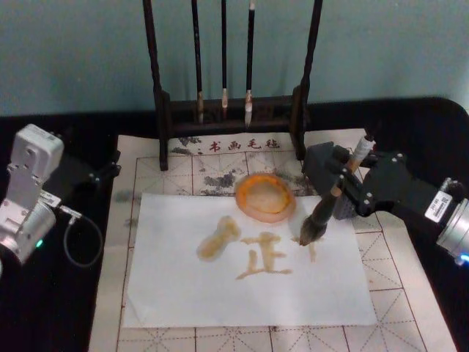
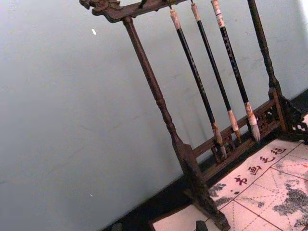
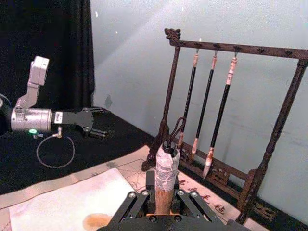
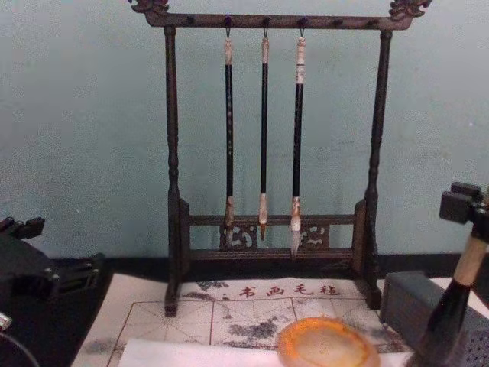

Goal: Pick up the brush from the inkstone, write on the paper, then place the brush back to its original position.

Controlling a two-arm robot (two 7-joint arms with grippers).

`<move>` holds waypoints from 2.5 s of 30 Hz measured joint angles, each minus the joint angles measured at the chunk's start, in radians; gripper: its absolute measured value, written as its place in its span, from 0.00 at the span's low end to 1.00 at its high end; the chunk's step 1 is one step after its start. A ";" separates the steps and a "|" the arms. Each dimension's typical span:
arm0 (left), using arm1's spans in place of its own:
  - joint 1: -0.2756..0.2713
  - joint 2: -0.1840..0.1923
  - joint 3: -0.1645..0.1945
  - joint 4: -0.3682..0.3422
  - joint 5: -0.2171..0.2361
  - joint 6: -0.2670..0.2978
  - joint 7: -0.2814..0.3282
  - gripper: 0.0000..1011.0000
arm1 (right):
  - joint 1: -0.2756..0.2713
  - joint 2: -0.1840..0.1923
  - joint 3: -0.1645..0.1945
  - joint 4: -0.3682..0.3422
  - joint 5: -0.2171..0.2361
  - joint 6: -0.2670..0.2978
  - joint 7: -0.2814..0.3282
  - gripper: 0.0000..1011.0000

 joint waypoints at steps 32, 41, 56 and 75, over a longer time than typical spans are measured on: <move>0.000 0.000 0.000 0.000 0.000 0.000 0.000 0.99 | -0.028 -0.037 0.034 -0.002 -0.051 0.021 0.048 0.18; 0.000 0.000 0.000 0.000 0.000 0.000 0.000 0.99 | -0.044 -0.024 0.037 -0.019 -0.049 0.024 0.065 0.18; 0.000 0.000 0.000 0.000 0.000 0.000 0.000 0.99 | -0.074 0.005 0.047 -0.052 -0.034 0.026 0.081 0.18; 0.000 0.000 0.000 0.000 0.000 0.000 0.000 0.99 | -0.095 0.009 0.076 -0.084 0.005 0.011 0.083 0.18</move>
